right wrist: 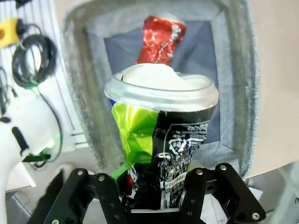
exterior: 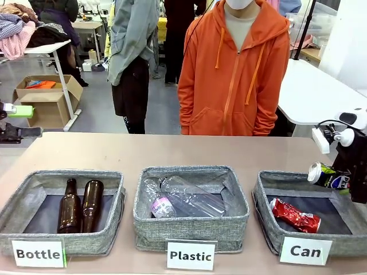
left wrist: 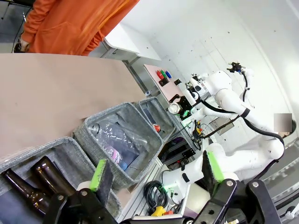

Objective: Sort the can waste into the basket.
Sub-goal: Pick up the can waste from the table and place it in the right Fabric basket.

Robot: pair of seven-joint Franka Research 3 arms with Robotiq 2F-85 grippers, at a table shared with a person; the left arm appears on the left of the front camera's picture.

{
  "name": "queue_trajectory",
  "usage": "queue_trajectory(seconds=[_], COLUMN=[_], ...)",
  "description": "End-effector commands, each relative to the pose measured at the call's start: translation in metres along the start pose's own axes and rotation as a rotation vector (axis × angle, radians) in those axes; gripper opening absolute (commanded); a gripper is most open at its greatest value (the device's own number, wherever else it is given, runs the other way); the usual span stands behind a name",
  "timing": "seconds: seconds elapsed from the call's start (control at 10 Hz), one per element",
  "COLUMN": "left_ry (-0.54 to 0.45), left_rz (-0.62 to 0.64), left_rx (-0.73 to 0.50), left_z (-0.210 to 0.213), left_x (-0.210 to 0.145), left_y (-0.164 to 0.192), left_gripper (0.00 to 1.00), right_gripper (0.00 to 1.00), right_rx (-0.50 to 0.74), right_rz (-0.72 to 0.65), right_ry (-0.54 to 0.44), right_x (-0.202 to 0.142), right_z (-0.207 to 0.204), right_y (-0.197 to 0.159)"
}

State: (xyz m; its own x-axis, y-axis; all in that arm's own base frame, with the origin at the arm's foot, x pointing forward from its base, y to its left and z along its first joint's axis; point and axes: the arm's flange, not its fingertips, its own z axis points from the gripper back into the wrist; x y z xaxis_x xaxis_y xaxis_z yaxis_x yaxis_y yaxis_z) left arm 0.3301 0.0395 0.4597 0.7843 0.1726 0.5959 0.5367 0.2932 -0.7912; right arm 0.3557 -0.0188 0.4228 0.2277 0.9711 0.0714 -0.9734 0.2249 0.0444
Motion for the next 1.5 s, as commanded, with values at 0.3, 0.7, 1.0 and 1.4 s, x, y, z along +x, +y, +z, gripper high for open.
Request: queue_trajectory(seconds=[0.3,0.7,1.0,1.4], left_ry=[-0.009,-0.009,-0.009,-0.009], left_rz=[0.012,0.012,0.012,0.012], left_rx=[-0.005,-0.005,-0.005,-0.005], left_z=[0.001,0.001,0.001,0.001], left_x=[-0.002,-0.002,-0.002,-0.002], left_y=[-0.003,-0.003,-0.003,-0.003], left_gripper=[1.00,1.00,1.00,1.00], right_gripper=[0.93,1.00,1.00,1.00], right_rx=[0.028,0.109,0.340,0.830], right_rz=[-0.075,-0.174,-0.651,-1.016], right_ry=[-0.020,-0.108,-0.665,-1.498], right_x=[-0.007,-0.007,-0.006,-0.032], right_z=[0.002,0.003,0.029,0.052], right_y=[-0.008,-0.012,-0.018,-0.035])
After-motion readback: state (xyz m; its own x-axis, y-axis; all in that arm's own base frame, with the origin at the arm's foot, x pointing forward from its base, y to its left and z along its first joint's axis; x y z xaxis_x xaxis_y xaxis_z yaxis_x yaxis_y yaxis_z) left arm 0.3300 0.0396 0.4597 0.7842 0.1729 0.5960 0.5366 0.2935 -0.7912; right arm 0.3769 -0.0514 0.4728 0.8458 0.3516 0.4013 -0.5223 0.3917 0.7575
